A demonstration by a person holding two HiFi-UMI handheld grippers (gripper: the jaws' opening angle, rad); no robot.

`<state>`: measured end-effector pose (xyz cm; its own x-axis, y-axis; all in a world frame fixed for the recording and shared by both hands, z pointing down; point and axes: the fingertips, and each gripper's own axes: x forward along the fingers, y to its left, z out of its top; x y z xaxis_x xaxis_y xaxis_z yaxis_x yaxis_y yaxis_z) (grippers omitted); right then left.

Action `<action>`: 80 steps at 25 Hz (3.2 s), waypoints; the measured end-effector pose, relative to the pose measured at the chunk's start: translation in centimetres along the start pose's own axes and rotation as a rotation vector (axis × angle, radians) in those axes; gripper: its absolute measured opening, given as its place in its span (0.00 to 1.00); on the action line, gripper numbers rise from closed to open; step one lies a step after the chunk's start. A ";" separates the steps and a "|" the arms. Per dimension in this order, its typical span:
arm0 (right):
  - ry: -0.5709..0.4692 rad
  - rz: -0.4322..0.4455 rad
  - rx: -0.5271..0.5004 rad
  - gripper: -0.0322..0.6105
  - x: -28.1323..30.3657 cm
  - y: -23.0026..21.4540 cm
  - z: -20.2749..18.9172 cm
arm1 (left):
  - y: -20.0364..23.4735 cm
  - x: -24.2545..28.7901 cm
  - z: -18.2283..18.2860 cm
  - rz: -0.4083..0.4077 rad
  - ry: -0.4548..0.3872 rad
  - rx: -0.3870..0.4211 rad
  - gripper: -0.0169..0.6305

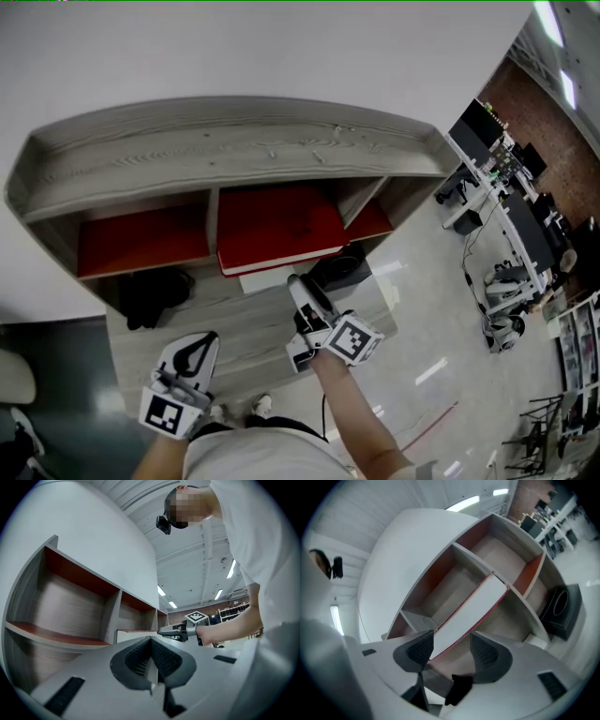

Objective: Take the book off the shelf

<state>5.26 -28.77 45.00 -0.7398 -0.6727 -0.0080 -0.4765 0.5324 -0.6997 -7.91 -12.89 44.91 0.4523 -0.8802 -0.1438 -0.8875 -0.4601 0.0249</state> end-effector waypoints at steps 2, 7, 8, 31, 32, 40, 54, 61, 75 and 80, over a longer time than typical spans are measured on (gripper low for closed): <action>-0.014 0.000 0.104 0.48 0.2 -1.3 0.0 | 0.2 -0.2 -0.2 0.001 0.005 -0.003 0.05; -0.070 -0.005 0.268 0.52 0.2 -2.7 0.2 | 0.4 -0.5 0.0 0.003 -0.004 -0.003 0.05; -0.083 0.001 0.289 0.53 0.3 -2.8 0.3 | 0.5 -0.5 -0.1 0.003 -0.003 -0.002 0.05; -0.187 -0.055 0.455 0.74 4.2 -4.6 2.5 | 1.8 -1.5 0.3 0.077 0.009 0.012 0.05; -0.189 -0.051 0.463 0.74 4.4 -4.5 2.6 | 1.8 -1.6 0.3 0.079 0.012 0.014 0.05; -0.171 -0.050 0.512 0.76 6.0 -4.6 1.9 | 1.9 -1.9 0.5 0.099 0.023 0.021 0.05; -0.186 -0.023 0.601 0.75 6.9 -4.9 2.3 | 1.3 -2.3 0.5 0.109 0.036 0.017 0.05; -0.196 -0.019 0.595 0.74 6.9 -4.9 2.8 | 1.1 -2.3 0.2 0.106 0.038 0.016 0.05; -0.191 0.000 0.586 0.49 6.2 -4.7 2.6 | 0.3 -3.0 0.4 0.099 0.053 0.026 0.05; -0.241 0.037 0.618 0.49 5.8 -5.1 3.0 | 0.3 -3.6 0.4 0.103 0.061 0.023 0.05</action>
<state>4.85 -36.92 46.32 -0.5892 -0.7942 -0.1490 -0.0396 0.2125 -0.9764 -9.80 -9.81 45.04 0.3627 -0.9283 -0.0814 -0.9309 -0.3649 0.0137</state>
